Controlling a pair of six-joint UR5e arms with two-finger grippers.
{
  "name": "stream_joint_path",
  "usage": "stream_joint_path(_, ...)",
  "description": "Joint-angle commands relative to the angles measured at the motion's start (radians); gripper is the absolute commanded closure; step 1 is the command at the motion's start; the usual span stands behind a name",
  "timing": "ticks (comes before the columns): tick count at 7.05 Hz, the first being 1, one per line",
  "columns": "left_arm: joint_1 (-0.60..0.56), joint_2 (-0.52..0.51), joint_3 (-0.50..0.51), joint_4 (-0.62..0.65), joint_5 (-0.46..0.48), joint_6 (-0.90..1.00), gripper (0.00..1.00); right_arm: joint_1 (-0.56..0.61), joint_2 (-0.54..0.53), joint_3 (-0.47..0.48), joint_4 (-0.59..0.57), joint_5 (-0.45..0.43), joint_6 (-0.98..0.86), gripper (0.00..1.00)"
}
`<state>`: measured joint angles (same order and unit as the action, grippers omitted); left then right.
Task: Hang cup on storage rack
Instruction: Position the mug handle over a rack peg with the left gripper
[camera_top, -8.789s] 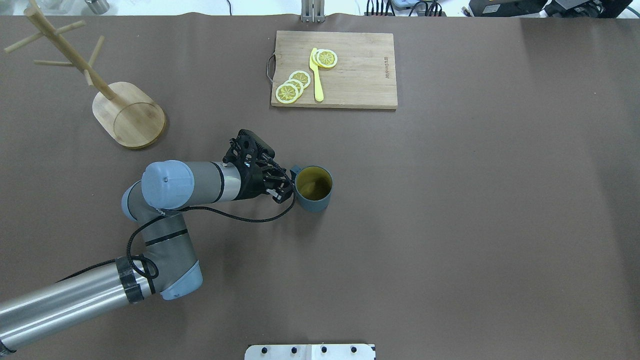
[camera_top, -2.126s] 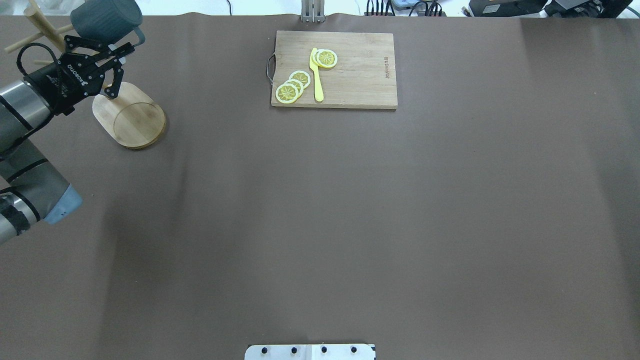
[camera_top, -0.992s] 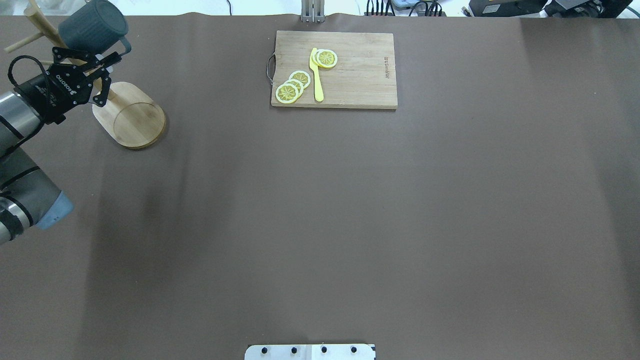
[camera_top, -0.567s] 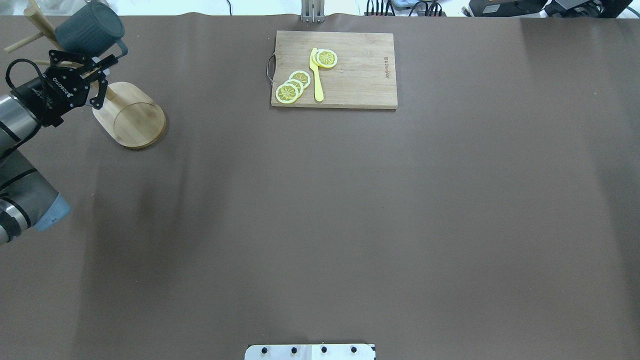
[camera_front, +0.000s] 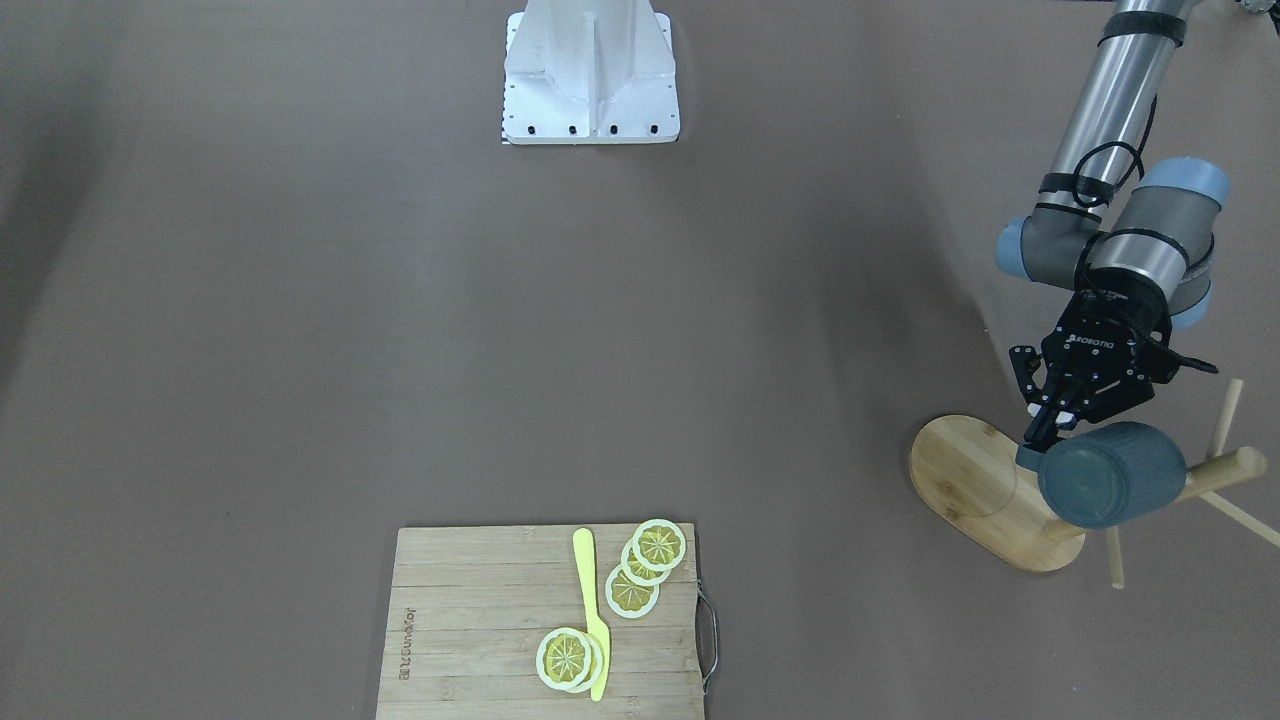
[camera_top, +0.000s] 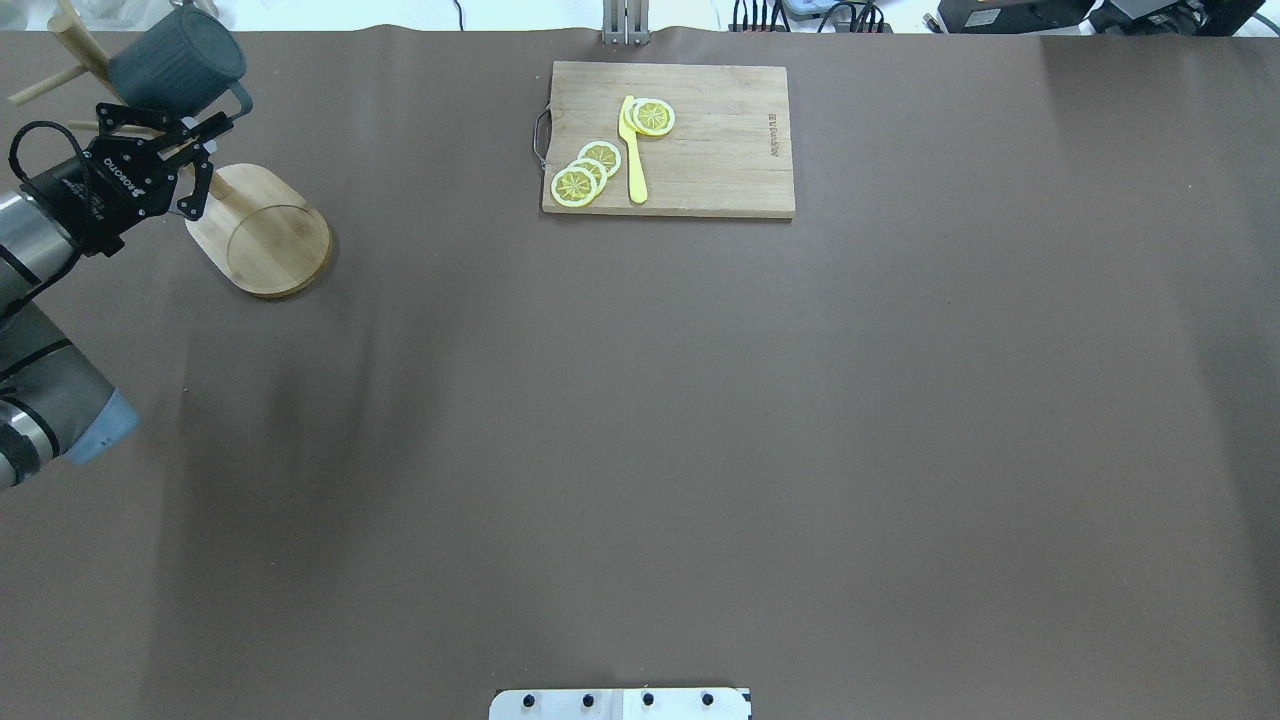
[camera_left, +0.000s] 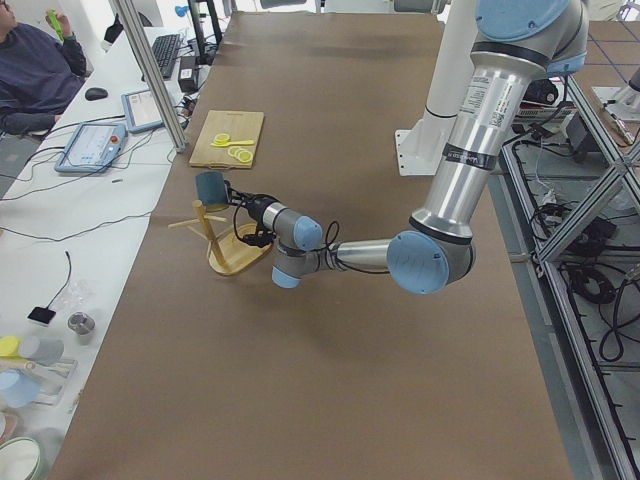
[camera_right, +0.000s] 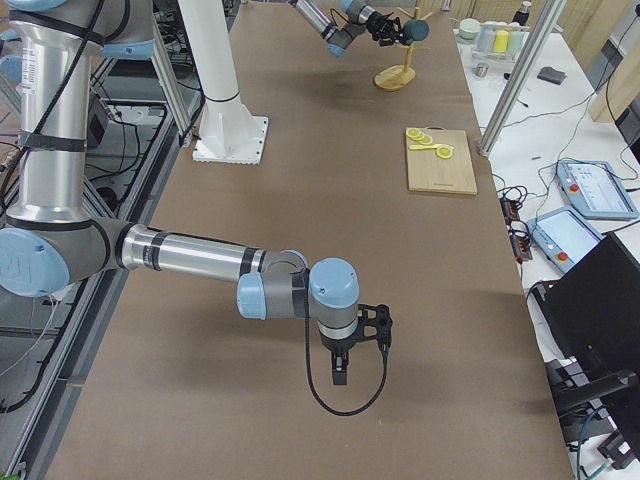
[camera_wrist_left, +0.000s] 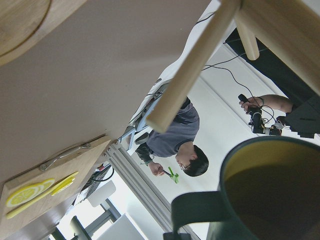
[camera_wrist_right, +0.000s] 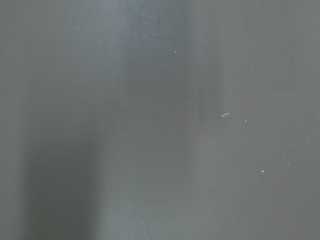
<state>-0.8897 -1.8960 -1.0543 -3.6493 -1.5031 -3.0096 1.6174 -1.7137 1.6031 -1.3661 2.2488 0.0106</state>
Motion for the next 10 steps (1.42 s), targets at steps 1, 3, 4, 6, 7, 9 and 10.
stream_joint_path(1,0.000,0.000,0.007,0.000,0.003,0.000,1.00,-0.001,0.002,0.000,0.001,0.000,0.000,0.00)
stream_joint_path(3,0.000,0.002,0.008,-0.002,0.003,-0.002,1.00,-0.001,0.002,0.000,-0.001,0.000,0.000,0.00)
stream_joint_path(4,0.000,0.005,0.008,-0.008,0.003,-0.002,1.00,-0.002,0.003,0.000,0.001,0.000,0.000,0.00)
stream_joint_path(6,0.000,0.012,0.007,-0.015,0.001,-0.002,0.98,-0.002,0.008,-0.002,-0.001,0.000,0.000,0.00)
stream_joint_path(7,0.000,0.012,0.007,-0.018,0.003,0.000,0.98,-0.002,0.008,0.000,-0.001,0.000,0.000,0.00)
stream_joint_path(9,0.000,0.012,0.007,-0.018,0.003,0.001,0.87,-0.002,0.008,0.000,-0.001,0.000,0.000,0.00)
stream_joint_path(10,0.000,0.012,0.007,-0.018,0.001,0.005,0.53,-0.002,0.008,0.000,-0.001,0.000,0.000,0.00)
